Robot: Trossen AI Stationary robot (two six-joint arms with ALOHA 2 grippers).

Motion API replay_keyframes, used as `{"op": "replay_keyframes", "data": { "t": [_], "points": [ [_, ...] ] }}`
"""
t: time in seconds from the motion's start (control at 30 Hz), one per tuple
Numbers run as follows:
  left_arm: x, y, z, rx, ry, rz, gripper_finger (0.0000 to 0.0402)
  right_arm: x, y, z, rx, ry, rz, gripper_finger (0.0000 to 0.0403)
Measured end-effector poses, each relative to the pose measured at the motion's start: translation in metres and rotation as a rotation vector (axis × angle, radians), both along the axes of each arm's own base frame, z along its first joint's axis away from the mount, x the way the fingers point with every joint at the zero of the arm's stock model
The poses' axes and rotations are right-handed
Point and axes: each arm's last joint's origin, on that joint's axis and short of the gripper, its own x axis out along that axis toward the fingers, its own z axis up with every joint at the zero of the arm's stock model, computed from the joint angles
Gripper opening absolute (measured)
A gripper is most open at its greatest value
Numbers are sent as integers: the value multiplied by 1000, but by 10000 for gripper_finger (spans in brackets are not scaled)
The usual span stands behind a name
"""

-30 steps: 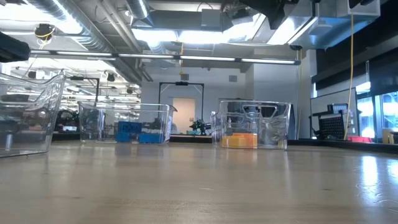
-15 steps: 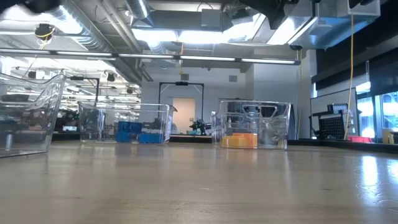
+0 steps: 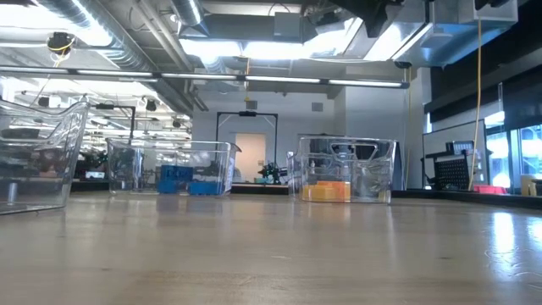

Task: Sort & place blocks by color
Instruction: Return to Home Position

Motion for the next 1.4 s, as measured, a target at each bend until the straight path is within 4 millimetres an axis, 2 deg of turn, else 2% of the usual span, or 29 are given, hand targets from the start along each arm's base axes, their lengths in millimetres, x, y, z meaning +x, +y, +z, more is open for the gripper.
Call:
{"op": "replay_keyframes", "data": {
  "t": [0.13,0.3,0.6,0.9,1.1,1.27,1.4],
  "points": [
    [-3,8,-7,-2,-166,-28,220,0,0,1,2,-14,-5,310],
    [-2,9,-28,-11,-241,-40,217,0,0,2,4,-25,-6,310],
    [-9,9,-26,-12,-277,-54,185,0,0,2,3,-25,-6,310],
    [-9,9,-26,-12,-278,-65,124,0,0,3,4,-32,-6,310],
    [-9,8,-28,32,-252,-89,16,0,0,3,4,-32,-6,310],
    [-17,10,-28,58,-269,-73,2,0,0,3,4,-32,-6,310],
    [-26,14,-48,42,-277,-39,1,0,0,3,4,-31,-6,310]
  ]
}}
